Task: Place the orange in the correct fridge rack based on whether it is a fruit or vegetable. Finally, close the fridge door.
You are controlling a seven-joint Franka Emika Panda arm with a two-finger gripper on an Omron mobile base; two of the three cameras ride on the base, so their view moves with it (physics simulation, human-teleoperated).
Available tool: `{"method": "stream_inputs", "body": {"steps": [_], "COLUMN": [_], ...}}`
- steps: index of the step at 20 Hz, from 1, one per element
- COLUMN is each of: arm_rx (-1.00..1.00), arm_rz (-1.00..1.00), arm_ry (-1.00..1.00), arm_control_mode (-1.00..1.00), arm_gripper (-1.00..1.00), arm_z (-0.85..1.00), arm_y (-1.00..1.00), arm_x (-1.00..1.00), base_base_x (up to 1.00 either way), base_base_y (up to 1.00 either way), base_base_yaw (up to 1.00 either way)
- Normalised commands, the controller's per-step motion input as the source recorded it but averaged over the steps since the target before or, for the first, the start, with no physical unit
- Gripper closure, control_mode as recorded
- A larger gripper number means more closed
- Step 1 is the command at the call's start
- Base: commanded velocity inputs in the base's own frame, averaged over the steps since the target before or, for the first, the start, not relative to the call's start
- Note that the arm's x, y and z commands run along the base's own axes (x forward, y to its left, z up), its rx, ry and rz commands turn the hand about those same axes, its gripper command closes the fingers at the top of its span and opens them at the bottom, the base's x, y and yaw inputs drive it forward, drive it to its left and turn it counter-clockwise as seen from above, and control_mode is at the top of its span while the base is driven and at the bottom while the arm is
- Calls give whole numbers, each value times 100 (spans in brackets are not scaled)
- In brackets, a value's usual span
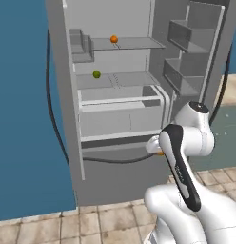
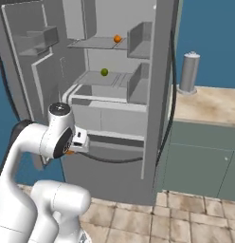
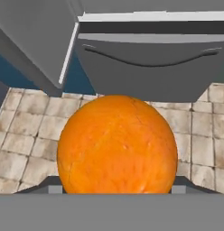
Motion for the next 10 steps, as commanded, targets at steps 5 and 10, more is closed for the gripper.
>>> {"method": "stream_inputs", "body": {"steps": [5, 10], "arm_rx": [0, 0], "arm_rz": [0, 0], "arm_ry": [0, 0], "arm_control_mode": [100, 100], "arm_gripper": [100, 100], "arm_z": [0, 0], "arm_y": [0, 0], "arm_x": [0, 0], "base_base_x": [78, 85], "base_base_y": [5, 27], "base_base_yaw": [-11, -8]}}
